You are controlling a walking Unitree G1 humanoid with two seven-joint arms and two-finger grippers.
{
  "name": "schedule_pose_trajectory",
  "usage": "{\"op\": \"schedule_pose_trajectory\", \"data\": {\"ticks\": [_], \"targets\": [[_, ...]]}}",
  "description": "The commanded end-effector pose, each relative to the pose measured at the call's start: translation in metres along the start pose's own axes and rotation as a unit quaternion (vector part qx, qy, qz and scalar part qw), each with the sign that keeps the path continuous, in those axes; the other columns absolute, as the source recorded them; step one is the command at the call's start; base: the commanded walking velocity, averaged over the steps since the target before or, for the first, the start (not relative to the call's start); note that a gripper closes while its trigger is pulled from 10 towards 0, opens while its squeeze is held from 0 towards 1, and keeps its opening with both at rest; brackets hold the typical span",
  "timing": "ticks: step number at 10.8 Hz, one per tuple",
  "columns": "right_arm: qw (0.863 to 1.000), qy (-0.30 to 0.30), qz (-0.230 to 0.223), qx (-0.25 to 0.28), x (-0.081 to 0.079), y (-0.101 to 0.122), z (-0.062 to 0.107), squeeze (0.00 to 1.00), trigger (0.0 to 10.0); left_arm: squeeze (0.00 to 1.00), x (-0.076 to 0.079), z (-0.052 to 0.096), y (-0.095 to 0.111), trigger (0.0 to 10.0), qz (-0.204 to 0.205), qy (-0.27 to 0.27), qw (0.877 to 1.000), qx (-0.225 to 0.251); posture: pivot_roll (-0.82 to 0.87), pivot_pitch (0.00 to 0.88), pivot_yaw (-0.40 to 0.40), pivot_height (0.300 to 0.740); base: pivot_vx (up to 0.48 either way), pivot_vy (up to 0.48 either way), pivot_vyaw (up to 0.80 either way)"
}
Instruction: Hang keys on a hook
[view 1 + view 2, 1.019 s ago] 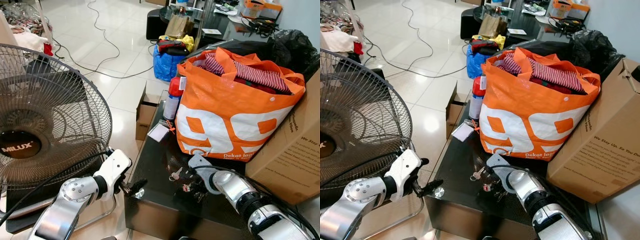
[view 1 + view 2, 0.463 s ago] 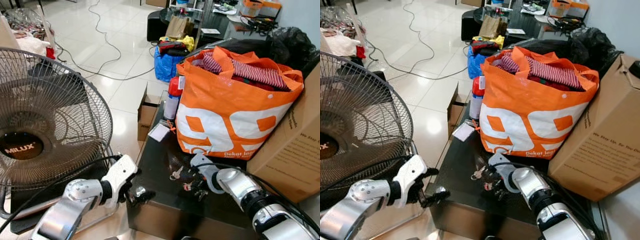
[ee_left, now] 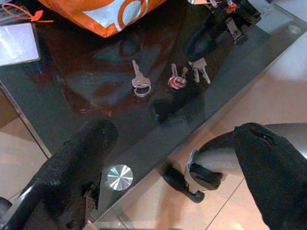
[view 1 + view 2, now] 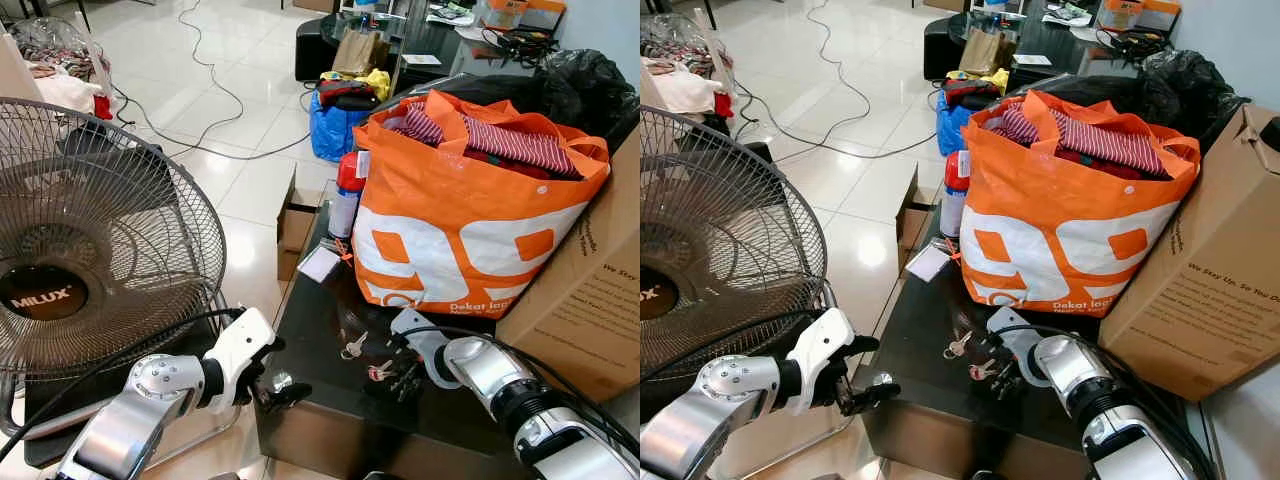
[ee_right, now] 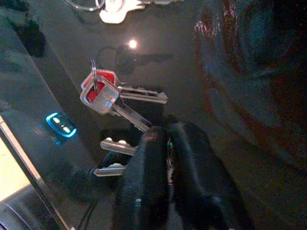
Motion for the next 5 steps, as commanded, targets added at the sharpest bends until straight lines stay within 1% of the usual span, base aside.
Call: {"op": "schedule_pose_trajectory", "data": {"ticks": [1,2,3,5], "targets": [[1.000,-0.004,0.000,0.004,0.0057,0.0012,0.0046,0.00,10.0,0.00,0.0034,-0.0007,0.0051,10.0,-0.009,-0.010,1.000,0.002,-0.09,0.000,-0.059,0.740,0.000,0.000,0.00],[1.000,-0.009,-0.013,0.015,0.0093,0.0048,0.0068,0.00,10.0,0.00,0.0032,-0.0005,0.0053,10.0,-0.009,-0.010,1.000,0.001,-0.09,0.000,-0.059,0.740,0.000,0.000,0.00],[0.999,-0.012,-0.023,0.018,0.0123,0.0044,0.0090,1.00,10.0,0.00,0.0029,-0.0004,0.0054,10.0,-0.009,-0.010,1.000,0.001,-0.09,0.000,-0.057,0.740,0.000,0.000,0.00],[1.000,-0.011,-0.012,0.004,0.0137,-0.0027,0.0116,1.00,10.0,0.00,0.0022,-0.0007,0.0059,10.0,-0.010,-0.011,1.000,0.001,-0.10,0.000,-0.054,0.740,0.000,0.000,0.00]]}}
Point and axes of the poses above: a point about 5 cm out from each wrist's last joint towards the gripper, its own z axis pointing back from the gripper into the wrist, its own y axis along the axis of the wrist's last joint, x = y × z, the point moved 6 cm from there along -z, pointing out of the wrist towards the gripper, and after that the axes turned 5 degrees about z, right-handed, at the moved point
